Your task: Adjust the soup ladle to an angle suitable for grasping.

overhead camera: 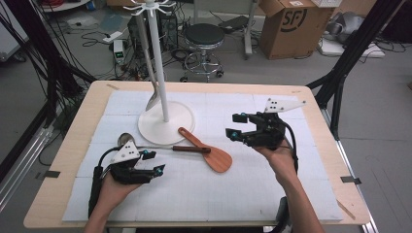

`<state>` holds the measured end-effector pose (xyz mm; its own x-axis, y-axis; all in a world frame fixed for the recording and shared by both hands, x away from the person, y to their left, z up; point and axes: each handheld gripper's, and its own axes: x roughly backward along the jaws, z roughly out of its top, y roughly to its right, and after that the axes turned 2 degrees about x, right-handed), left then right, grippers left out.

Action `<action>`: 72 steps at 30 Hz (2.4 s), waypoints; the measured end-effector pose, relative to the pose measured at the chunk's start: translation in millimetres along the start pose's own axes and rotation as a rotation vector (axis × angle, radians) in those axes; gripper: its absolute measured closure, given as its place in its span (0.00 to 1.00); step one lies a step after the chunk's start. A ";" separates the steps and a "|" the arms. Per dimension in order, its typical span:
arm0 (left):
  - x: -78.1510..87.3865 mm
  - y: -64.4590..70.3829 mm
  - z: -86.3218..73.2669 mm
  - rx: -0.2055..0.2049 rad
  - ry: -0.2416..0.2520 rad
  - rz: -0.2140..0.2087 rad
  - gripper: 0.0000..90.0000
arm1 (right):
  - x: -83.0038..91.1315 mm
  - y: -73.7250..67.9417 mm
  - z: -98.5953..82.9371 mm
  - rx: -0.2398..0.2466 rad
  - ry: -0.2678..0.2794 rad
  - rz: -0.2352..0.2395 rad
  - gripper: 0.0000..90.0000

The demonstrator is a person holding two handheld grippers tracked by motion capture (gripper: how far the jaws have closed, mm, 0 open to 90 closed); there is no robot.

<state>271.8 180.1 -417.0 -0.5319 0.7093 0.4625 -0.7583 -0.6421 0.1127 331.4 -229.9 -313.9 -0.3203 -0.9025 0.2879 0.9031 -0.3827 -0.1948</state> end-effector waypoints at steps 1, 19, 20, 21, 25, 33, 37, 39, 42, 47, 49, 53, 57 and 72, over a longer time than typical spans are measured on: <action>0.0 -1.3 2.5 0.002 -0.001 0.006 0.46 | 2.4 -0.9 -3.2 -0.002 0.002 -0.002 0.34; -24.8 -19.0 48.0 -0.049 -0.100 0.023 0.76 | 30.8 -8.8 -64.6 -0.042 -0.012 -0.052 0.32; -27.0 -20.7 47.4 -0.045 -0.101 0.019 0.79 | 32.9 -9.0 -67.2 -0.045 -0.008 -0.054 0.32; -28.7 -22.0 46.8 -0.047 -0.113 0.021 0.82 | 34.7 -9.1 -69.7 -0.046 -0.003 -0.053 0.32; -39.1 -27.0 42.2 -0.058 -0.161 0.023 0.91 | 40.9 -9.4 -79.3 -0.056 0.003 -0.066 0.30; -53.7 -33.6 37.0 -0.054 -0.185 0.035 0.99 | 46.7 -11.5 -96.1 -0.064 -0.018 -0.088 0.29; -59.5 -37.4 34.6 -0.034 -0.188 0.038 0.99 | 50.2 -12.9 -103.2 -0.063 -0.023 -0.099 0.29; -62.1 -39.2 33.3 -0.025 -0.193 0.038 0.99 | 51.8 -13.9 -106.9 -0.063 -0.030 -0.105 0.28; -65.8 -41.9 31.1 -0.012 -0.206 0.038 0.99 | 53.6 -14.8 -112.7 -0.070 -0.029 -0.110 0.28; -70.5 -44.9 28.7 -0.001 -0.219 0.047 0.99 | 52.6 -16.2 -119.2 -0.074 -0.047 -0.121 0.26; -72.9 -46.0 27.9 0.015 -0.206 0.057 0.99 | 51.8 -16.4 -121.3 -0.082 -0.055 -0.126 0.25; -76.2 -49.6 25.3 0.038 -0.211 0.057 0.99 | 51.8 -16.8 -122.8 -0.080 -0.067 -0.131 0.25; -78.4 -47.8 24.4 0.033 -0.219 0.044 0.99 | 53.2 -16.8 -122.6 -0.076 -0.055 -0.135 0.25; -75.6 -40.5 25.9 -0.004 -0.245 0.012 0.98 | 54.4 -16.9 -126.2 -0.084 -0.060 -0.137 0.25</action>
<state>352.6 144.9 -433.8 -0.4345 0.6096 0.6631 -0.7538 -0.6490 0.1028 262.6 -297.5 -413.3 -0.4186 -0.8283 0.3724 0.8246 -0.5185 -0.2265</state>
